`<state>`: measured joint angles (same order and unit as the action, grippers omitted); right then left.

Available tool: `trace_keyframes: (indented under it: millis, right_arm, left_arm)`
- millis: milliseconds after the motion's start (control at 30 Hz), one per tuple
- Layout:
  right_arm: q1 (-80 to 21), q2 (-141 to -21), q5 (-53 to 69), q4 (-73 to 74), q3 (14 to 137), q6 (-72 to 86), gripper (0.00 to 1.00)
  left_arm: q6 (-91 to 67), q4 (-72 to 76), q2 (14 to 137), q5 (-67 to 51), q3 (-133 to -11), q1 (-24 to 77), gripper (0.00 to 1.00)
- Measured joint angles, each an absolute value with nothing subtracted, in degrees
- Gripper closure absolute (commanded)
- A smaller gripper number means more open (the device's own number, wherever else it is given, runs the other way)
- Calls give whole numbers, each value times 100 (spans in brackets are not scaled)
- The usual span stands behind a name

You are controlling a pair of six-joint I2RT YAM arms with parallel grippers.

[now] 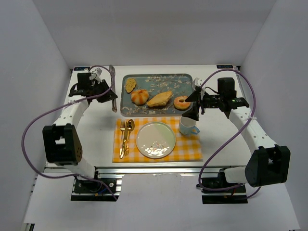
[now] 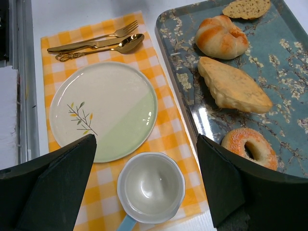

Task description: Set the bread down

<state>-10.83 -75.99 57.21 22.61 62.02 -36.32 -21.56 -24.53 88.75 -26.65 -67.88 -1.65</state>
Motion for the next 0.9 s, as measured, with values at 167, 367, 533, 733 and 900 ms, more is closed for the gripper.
trace_keyframes:
  millis: [167, 367, 533, 733, 900]
  right_arm:
    - [-1083, -7579, 5717, 2261, 6200, -3636, 11]
    - [-1081, -7535, 5714, 2239, 6066, -3638, 11]
    - [-1050, -7540, 5717, 2235, 6005, -3638, 11]
    - [-1050, -7542, 5717, 2213, 6005, -3636, 11]
    - [-1050, -7542, 5717, 2206, 5981, -3638, 11]
  left_arm:
    - [-2080, -2694, 10047, -2954, -7839, -143, 63]
    - [-1929, -3070, 10940, -3068, -8750, -132, 56]
    - [-1846, -3286, 10995, -3063, -8899, -130, 53]
    - [-1802, -3299, 10995, -2954, -8906, 23, 53]
    - [-1798, -3258, 10989, -2891, -8906, 128, 53]
